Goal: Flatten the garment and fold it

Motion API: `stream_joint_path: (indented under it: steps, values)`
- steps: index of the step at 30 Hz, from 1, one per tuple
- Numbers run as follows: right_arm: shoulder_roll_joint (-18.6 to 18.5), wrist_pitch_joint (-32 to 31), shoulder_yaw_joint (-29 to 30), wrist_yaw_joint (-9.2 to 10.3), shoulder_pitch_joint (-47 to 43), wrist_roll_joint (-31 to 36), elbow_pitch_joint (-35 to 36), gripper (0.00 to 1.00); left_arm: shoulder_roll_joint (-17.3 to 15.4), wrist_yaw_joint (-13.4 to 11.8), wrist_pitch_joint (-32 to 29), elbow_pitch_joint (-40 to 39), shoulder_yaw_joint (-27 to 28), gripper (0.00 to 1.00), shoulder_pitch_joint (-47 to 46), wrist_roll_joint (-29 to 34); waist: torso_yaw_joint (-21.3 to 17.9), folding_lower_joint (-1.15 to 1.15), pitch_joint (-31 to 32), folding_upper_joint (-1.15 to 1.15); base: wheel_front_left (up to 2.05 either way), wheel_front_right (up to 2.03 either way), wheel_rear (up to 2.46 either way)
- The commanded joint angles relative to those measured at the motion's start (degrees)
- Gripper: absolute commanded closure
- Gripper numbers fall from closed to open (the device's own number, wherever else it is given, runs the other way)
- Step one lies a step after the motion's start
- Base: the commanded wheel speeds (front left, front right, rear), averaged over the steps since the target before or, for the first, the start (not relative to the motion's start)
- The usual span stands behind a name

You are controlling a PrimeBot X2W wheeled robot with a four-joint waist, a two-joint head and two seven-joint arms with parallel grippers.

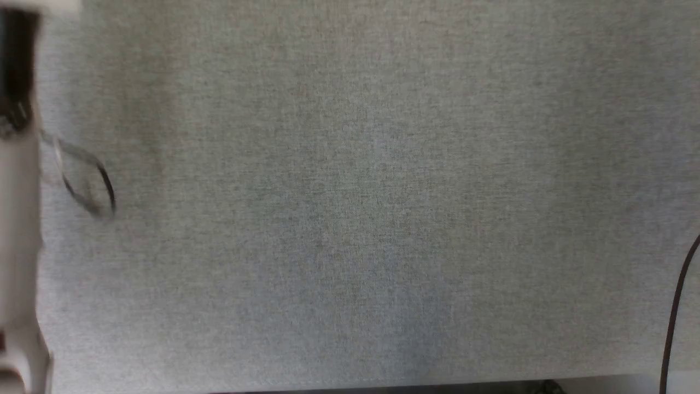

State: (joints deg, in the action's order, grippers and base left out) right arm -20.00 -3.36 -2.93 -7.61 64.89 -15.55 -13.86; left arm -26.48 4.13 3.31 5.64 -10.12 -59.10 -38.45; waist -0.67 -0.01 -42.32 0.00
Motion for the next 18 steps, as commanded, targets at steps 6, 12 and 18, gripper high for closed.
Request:
stream_joint_path:
  steps: [6,12,18]
  values:
    - [1.92,-4.50,3.56,0.12,-19.11,-4.60,10.01,1.00,-0.44,-3.67,-0.90,-6.98,2.16,1.00,16.50,-3.24,-1.14,0.01,6.10,0.00,0.00,0.00,0.00]
    - [6.83,-5.14,8.88,0.12,-34.80,-7.33,14.59,1.00,0.18,-4.98,-0.37,-8.78,2.54,1.00,31.32,-5.39,-1.07,0.01,10.79,0.00,0.00,0.00,0.00]
    - [8.97,-6.13,9.80,0.12,-47.49,-11.99,17.14,1.00,1.02,-4.60,-0.07,-8.50,2.33,1.00,43.21,-8.17,-0.85,0.01,15.41,0.00,0.00,0.00,0.00]
